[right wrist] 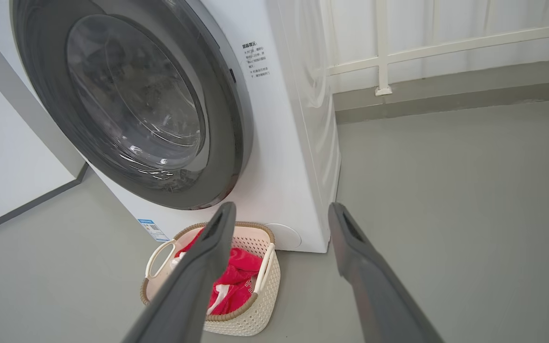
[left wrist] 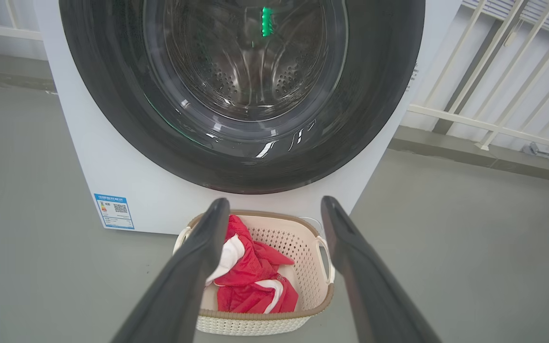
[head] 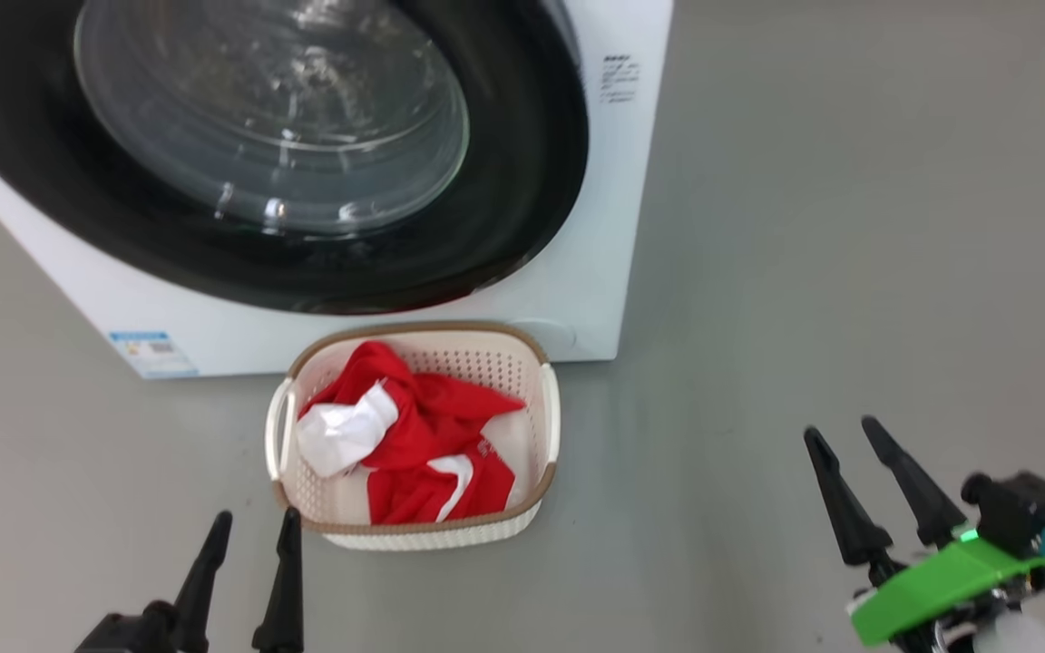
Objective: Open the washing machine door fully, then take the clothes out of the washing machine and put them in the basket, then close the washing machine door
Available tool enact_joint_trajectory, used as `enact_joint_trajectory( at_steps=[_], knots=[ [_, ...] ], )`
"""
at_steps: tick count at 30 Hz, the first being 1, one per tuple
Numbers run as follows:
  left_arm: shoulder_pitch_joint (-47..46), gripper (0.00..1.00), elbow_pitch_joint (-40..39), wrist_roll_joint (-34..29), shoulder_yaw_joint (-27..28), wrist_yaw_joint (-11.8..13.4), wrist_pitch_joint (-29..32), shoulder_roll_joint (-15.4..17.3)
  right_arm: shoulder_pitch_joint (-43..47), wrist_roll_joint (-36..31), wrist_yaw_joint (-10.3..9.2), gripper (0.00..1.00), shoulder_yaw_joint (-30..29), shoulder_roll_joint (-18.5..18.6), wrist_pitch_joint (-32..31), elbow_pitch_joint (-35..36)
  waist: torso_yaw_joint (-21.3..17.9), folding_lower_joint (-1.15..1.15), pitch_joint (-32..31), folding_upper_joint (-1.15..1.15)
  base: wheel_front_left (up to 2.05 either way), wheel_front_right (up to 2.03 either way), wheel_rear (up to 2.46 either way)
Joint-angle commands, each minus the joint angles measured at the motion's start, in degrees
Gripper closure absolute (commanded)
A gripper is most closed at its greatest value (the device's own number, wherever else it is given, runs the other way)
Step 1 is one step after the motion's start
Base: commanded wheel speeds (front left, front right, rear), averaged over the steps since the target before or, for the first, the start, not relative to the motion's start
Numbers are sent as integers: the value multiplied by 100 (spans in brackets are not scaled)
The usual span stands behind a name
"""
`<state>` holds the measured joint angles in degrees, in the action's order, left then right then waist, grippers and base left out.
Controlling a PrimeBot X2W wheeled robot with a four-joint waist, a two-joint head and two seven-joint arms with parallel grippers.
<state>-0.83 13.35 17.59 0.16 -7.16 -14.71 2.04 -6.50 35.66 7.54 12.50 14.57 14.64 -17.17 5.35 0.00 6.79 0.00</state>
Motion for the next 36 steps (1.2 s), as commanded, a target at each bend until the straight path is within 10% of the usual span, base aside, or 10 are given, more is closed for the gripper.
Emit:
enact_joint_trajectory(
  at_steps=[1, 36],
  knots=[
    [52, 0, -152, -71, 243, -32, -29, 84, 171, -71, -5, 0, -7, 40, 36, 157, -178, 0, -208, 0, 0, 0, 0],
    [549, 0, -390, -297, 523, -33, -29, 94, 1147, -291, -5, 0, -740, -194, 36, 330, -577, 0, -572, 0, 0, 0, 0]
  ],
)
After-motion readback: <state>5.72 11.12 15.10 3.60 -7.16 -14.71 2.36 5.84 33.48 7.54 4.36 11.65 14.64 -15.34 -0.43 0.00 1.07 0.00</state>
